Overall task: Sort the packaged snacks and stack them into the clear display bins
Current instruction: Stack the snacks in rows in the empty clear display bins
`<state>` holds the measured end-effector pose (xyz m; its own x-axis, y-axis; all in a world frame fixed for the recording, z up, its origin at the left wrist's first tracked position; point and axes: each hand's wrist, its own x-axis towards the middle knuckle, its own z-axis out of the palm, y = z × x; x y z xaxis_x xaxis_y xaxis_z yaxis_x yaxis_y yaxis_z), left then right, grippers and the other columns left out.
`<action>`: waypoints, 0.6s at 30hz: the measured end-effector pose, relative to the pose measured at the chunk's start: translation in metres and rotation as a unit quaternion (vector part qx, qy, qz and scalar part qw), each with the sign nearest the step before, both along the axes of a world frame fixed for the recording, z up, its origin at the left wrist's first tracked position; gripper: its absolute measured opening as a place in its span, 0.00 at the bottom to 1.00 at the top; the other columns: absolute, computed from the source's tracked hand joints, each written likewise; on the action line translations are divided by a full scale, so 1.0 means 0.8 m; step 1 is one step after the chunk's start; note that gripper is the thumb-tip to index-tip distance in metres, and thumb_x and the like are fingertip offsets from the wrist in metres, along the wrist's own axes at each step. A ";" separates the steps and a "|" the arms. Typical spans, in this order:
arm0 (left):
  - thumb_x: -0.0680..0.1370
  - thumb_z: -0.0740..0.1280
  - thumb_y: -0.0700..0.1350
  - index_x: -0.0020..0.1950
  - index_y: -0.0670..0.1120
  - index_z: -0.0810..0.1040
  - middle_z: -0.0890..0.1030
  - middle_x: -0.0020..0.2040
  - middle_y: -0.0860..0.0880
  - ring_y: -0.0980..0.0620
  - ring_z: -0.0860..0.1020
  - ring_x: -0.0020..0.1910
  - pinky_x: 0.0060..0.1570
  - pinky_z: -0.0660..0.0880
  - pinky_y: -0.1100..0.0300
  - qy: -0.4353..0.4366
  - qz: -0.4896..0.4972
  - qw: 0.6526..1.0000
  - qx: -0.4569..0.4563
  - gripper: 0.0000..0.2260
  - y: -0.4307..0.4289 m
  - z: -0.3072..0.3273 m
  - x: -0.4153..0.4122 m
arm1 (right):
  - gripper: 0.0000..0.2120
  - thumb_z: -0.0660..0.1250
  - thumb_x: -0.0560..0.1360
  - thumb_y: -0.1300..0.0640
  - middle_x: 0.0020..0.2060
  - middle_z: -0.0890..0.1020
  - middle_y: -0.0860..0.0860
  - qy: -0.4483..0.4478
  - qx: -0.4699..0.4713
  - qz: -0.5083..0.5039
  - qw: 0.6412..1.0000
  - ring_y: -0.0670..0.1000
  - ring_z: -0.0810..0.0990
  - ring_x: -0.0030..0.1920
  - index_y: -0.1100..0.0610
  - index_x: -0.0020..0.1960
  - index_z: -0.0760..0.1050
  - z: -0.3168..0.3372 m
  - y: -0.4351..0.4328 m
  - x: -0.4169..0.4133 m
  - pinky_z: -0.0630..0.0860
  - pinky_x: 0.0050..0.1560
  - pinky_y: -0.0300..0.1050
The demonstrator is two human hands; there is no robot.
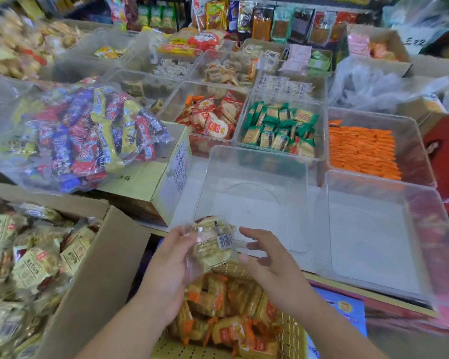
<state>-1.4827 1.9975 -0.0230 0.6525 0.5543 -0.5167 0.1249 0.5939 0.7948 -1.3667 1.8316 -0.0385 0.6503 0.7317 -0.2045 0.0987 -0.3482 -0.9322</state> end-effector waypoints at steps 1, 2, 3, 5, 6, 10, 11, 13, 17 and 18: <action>0.81 0.67 0.40 0.57 0.50 0.82 0.87 0.56 0.46 0.49 0.86 0.53 0.45 0.82 0.57 0.004 -0.023 0.997 0.068 0.08 -0.008 0.003 0.000 | 0.13 0.66 0.79 0.41 0.58 0.77 0.35 0.017 0.005 -0.055 0.998 0.39 0.79 0.55 0.32 0.63 0.75 0.001 -0.007 -0.008 0.75 0.50 0.31; 0.81 0.68 0.38 0.55 0.57 0.83 0.87 0.56 0.51 0.54 0.85 0.54 0.49 0.81 0.62 0.009 -0.058 0.985 0.163 0.12 -0.014 0.005 -0.001 | 0.09 0.65 0.81 0.42 0.57 0.79 0.41 0.066 0.008 -0.107 0.992 0.42 0.82 0.51 0.35 0.61 0.77 0.002 -0.012 -0.012 0.76 0.47 0.33; 0.81 0.68 0.38 0.55 0.62 0.83 0.85 0.58 0.56 0.59 0.83 0.57 0.54 0.78 0.65 0.008 -0.107 0.958 0.268 0.17 -0.019 0.006 -0.003 | 0.10 0.62 0.82 0.43 0.56 0.82 0.48 0.152 0.019 -0.144 0.978 0.46 0.84 0.50 0.39 0.61 0.78 0.005 -0.015 -0.015 0.78 0.45 0.37; 0.81 0.69 0.39 0.62 0.65 0.81 0.81 0.65 0.63 0.61 0.75 0.69 0.67 0.70 0.60 -0.019 -0.206 0.863 0.460 0.20 -0.027 0.007 -0.007 | 0.18 0.57 0.83 0.41 0.55 0.85 0.57 0.363 0.095 -0.168 0.912 0.56 0.85 0.50 0.49 0.64 0.79 0.010 -0.019 -0.015 0.82 0.46 0.50; 0.81 0.70 0.40 0.64 0.64 0.81 0.78 0.68 0.64 0.60 0.70 0.74 0.71 0.66 0.56 -0.036 -0.250 0.806 0.536 0.19 -0.030 0.006 -0.007 | 0.22 0.57 0.82 0.40 0.54 0.85 0.60 0.425 0.133 -0.168 0.879 0.59 0.85 0.50 0.53 0.65 0.79 0.013 -0.022 -0.015 0.82 0.47 0.53; 0.76 0.73 0.40 0.64 0.62 0.81 0.68 0.77 0.62 0.59 0.59 0.80 0.76 0.59 0.47 -0.064 -0.329 0.723 0.604 0.22 -0.039 0.002 -0.007 | 0.16 0.61 0.83 0.54 0.60 0.81 0.67 0.416 0.218 -0.181 0.864 0.63 0.81 0.52 0.59 0.66 0.76 0.010 -0.035 -0.012 0.80 0.45 0.57; 0.74 0.74 0.38 0.65 0.65 0.80 0.63 0.80 0.64 0.60 0.55 0.81 0.77 0.57 0.48 -0.053 -0.330 0.729 0.597 0.26 -0.041 0.001 -0.008 | 0.15 0.61 0.82 0.57 0.61 0.81 0.67 0.398 0.222 -0.187 0.870 0.63 0.81 0.53 0.58 0.67 0.76 0.008 -0.039 -0.011 0.80 0.46 0.57; 0.72 0.72 0.34 0.70 0.69 0.73 0.55 0.80 0.70 0.62 0.53 0.81 0.76 0.58 0.52 -0.009 -0.323 0.745 0.584 0.36 -0.041 -0.001 -0.009 | 0.16 0.62 0.81 0.61 0.61 0.82 0.63 0.375 0.227 -0.198 0.877 0.62 0.82 0.57 0.56 0.68 0.75 0.006 -0.045 -0.009 0.81 0.52 0.58; 0.71 0.68 0.42 0.67 0.73 0.71 0.74 0.66 0.72 0.60 0.81 0.54 0.51 0.78 0.57 0.074 -0.248 0.892 0.371 0.32 -0.041 0.006 -0.001 | 0.21 0.66 0.77 0.60 0.60 0.83 0.61 0.343 0.243 -0.215 0.882 0.62 0.83 0.59 0.53 0.70 0.74 0.010 -0.052 -0.011 0.82 0.54 0.58; 0.72 0.69 0.45 0.65 0.69 0.74 0.80 0.60 0.67 0.58 0.84 0.50 0.48 0.78 0.56 0.075 -0.214 0.935 0.274 0.26 -0.043 0.005 0.003 | 0.20 0.65 0.80 0.61 0.60 0.83 0.60 0.329 0.246 -0.211 0.887 0.61 0.83 0.59 0.50 0.70 0.73 0.012 -0.052 -0.014 0.82 0.54 0.57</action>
<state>-1.4799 1.9635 -0.0186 0.8180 0.4672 -0.3356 0.3923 -0.0263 0.9195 -1.3777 1.7903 -0.0290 0.7459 0.5578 -0.3640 -0.5650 0.2405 -0.7893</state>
